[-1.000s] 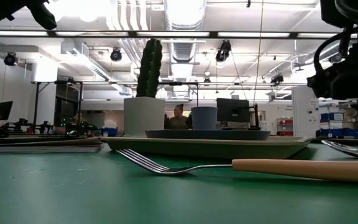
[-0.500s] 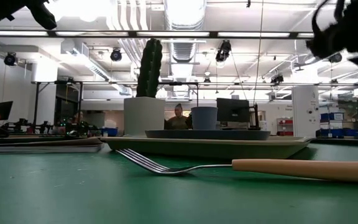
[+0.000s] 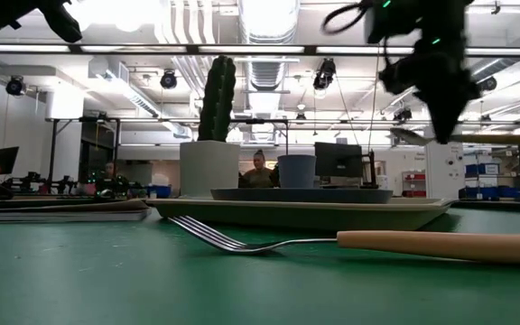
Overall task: Pick and place plate/cup/fork/spoon on tray
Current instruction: Put the orange spoon on the right of the white tray
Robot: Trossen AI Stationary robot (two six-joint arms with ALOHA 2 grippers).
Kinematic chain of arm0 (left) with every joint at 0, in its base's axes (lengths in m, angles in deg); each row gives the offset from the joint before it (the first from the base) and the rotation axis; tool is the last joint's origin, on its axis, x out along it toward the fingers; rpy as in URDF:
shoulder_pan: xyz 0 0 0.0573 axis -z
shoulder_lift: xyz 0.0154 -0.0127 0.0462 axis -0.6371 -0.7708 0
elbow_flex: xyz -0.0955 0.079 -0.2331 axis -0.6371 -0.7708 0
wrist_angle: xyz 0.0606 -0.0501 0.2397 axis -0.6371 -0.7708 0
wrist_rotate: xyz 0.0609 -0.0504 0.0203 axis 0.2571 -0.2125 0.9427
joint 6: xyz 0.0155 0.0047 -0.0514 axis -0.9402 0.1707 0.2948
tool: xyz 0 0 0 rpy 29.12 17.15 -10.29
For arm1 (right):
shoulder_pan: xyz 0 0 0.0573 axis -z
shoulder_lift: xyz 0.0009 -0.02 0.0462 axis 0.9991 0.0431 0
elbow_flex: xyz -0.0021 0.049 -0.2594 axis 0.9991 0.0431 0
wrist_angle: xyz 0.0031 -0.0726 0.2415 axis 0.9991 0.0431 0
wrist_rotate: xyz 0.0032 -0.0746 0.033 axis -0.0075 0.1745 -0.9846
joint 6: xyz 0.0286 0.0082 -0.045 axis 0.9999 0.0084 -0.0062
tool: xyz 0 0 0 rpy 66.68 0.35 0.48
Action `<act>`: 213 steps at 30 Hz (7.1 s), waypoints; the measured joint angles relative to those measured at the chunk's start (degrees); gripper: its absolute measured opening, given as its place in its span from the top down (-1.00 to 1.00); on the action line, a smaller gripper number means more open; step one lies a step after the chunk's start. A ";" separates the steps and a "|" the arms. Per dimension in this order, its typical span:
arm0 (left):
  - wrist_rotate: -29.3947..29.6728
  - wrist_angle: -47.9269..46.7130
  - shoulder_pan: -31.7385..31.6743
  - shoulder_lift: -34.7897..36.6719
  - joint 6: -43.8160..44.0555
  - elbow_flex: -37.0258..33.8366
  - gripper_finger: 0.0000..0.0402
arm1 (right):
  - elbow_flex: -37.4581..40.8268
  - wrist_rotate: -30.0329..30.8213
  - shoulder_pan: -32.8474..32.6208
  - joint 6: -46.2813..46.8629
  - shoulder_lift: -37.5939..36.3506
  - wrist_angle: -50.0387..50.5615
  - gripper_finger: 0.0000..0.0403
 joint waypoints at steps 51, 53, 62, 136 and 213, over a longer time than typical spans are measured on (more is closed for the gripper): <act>1.45 -0.04 -0.02 0.38 0.02 -0.07 1.00 | 10.37 0.24 20.40 -24.05 12.05 -18.80 0.31; 1.46 -0.04 -0.02 0.42 0.02 -0.07 1.00 | 10.55 0.14 20.40 -24.03 11.96 -18.61 0.46; 1.46 -0.07 -0.02 0.41 0.02 -0.11 1.00 | 8.42 -0.20 19.73 -21.94 6.85 -16.39 0.83; -26.64 -0.59 -0.11 -59.82 -5.49 32.95 0.08 | 4.60 -31.46 -16.53 -16.29 26.03 -119.94 0.83; 10.13 -85.70 12.82 -74.83 42.46 56.84 1.00 | 11.92 15.50 -27.23 -24.80 -0.47 -60.39 0.94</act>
